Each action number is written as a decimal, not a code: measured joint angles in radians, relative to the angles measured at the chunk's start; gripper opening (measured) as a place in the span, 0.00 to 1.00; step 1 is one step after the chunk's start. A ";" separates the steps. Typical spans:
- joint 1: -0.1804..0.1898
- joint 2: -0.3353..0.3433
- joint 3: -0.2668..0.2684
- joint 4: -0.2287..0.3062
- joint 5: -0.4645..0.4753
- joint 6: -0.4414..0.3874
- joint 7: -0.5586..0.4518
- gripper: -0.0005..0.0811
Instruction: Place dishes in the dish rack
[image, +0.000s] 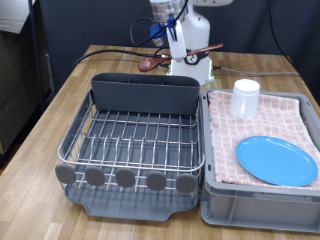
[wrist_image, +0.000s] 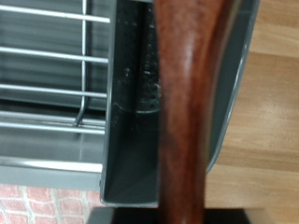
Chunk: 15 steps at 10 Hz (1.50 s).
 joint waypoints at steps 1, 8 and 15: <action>0.005 0.003 -0.006 0.003 0.029 -0.015 -0.007 0.10; 0.048 0.094 -0.159 0.015 0.224 -0.040 -0.258 0.10; 0.047 0.198 -0.199 0.022 0.237 0.076 -0.305 0.19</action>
